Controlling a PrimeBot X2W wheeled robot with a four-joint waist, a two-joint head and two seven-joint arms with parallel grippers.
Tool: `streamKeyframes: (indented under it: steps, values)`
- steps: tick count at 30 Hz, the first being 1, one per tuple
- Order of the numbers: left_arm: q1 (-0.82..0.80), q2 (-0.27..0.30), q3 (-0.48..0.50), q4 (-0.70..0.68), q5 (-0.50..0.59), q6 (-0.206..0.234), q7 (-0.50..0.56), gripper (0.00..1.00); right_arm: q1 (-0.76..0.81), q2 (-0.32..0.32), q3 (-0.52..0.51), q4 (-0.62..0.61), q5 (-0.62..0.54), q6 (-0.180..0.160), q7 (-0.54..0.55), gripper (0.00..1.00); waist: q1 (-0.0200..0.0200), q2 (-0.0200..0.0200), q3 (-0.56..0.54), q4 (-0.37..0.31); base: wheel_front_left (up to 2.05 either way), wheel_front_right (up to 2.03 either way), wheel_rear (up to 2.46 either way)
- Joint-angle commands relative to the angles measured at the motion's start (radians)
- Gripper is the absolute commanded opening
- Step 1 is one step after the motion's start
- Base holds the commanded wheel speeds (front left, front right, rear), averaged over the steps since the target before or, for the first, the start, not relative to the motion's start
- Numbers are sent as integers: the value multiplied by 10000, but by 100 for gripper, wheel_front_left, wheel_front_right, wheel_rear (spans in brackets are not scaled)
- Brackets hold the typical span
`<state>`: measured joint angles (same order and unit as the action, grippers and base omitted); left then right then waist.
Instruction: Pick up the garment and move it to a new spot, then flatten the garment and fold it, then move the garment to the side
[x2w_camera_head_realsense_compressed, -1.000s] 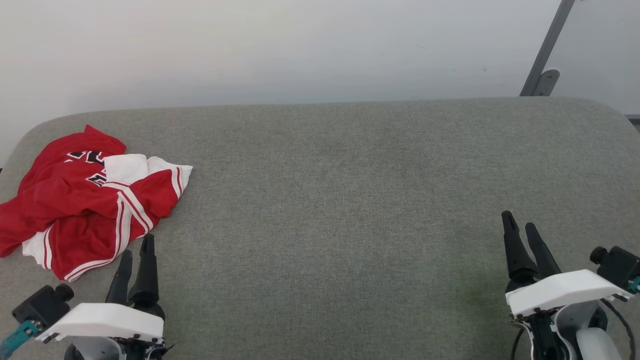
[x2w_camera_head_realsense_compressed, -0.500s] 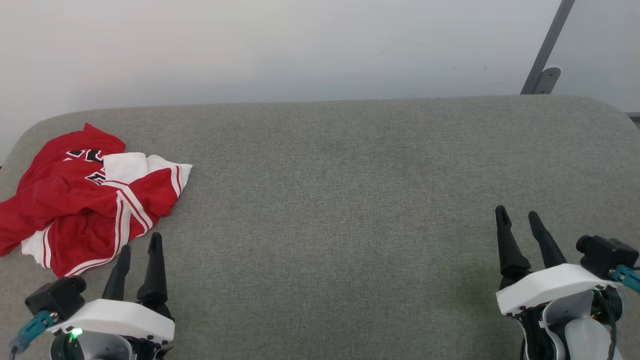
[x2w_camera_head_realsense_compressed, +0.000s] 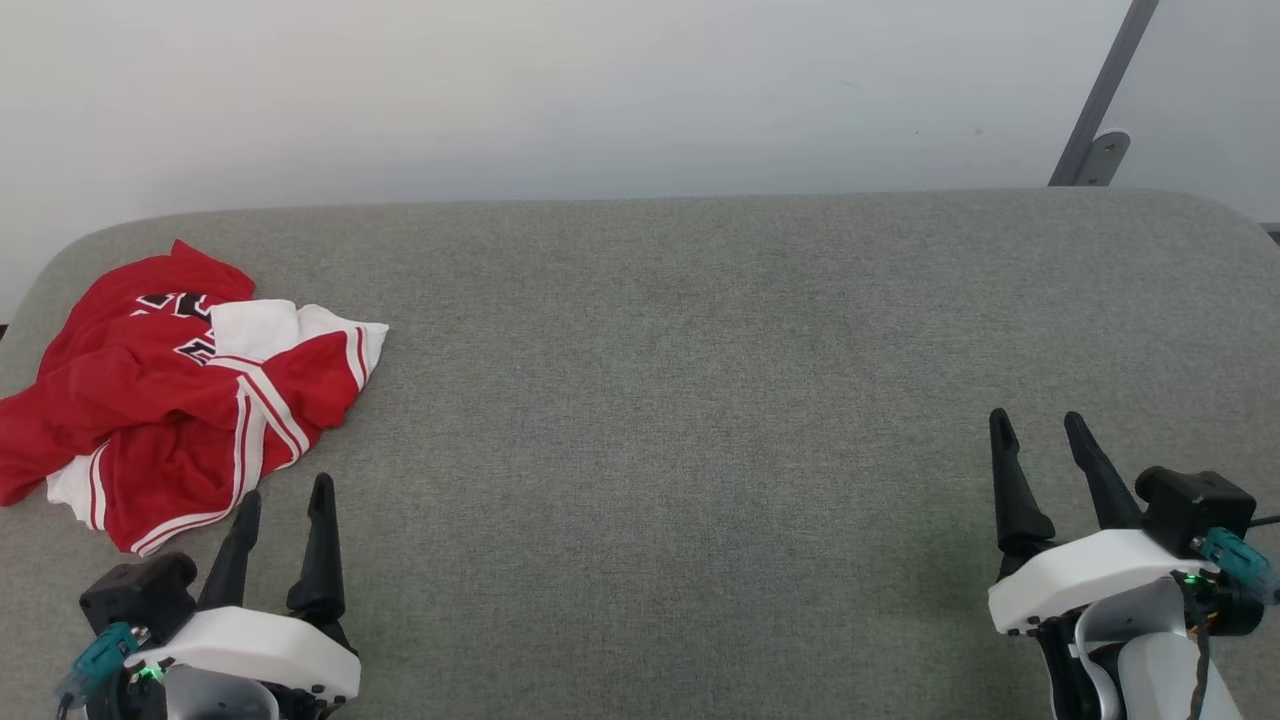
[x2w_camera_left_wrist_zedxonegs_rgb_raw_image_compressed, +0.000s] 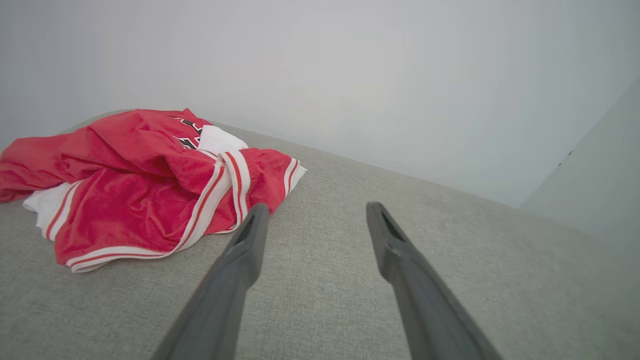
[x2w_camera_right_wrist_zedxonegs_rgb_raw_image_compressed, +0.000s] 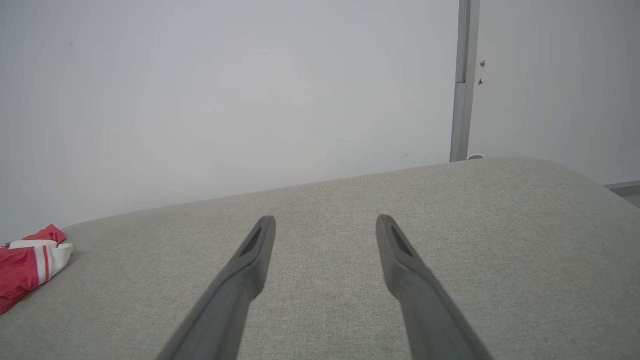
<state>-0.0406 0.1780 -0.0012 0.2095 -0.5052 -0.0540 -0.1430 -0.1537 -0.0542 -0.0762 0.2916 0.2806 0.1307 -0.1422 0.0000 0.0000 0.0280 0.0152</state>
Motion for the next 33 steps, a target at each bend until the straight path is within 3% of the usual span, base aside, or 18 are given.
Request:
streamKeyframes:
  steps: [1, 10, 24, 33]
  values:
    - [-23, 99, -33, -79, 310, -2, -118, 100, -144, 22, -59, -115, -292, -1, -133, 100, 0, 0, 5, 6, 0, 0, 0]
    - [53, 120, -44, 41, 1151, -53, -350, 100, 40, 44, 13, -207, -1127, -1, -361, 100, 0, 0, 15, 19, 0, 0, 0]
    - [4, -78, 447, 172, 2089, -430, -664, 100, 26, 40, -73, -300, -1431, -1, -673, 100, 0, 0, 101, 83, 0, 0, 0]
    - [-177, -247, 678, 503, 2689, -647, -846, 100, -44, 45, 434, -269, -1633, -1, -856, 100, 0, 0, 166, 894, 0, 0, 0]
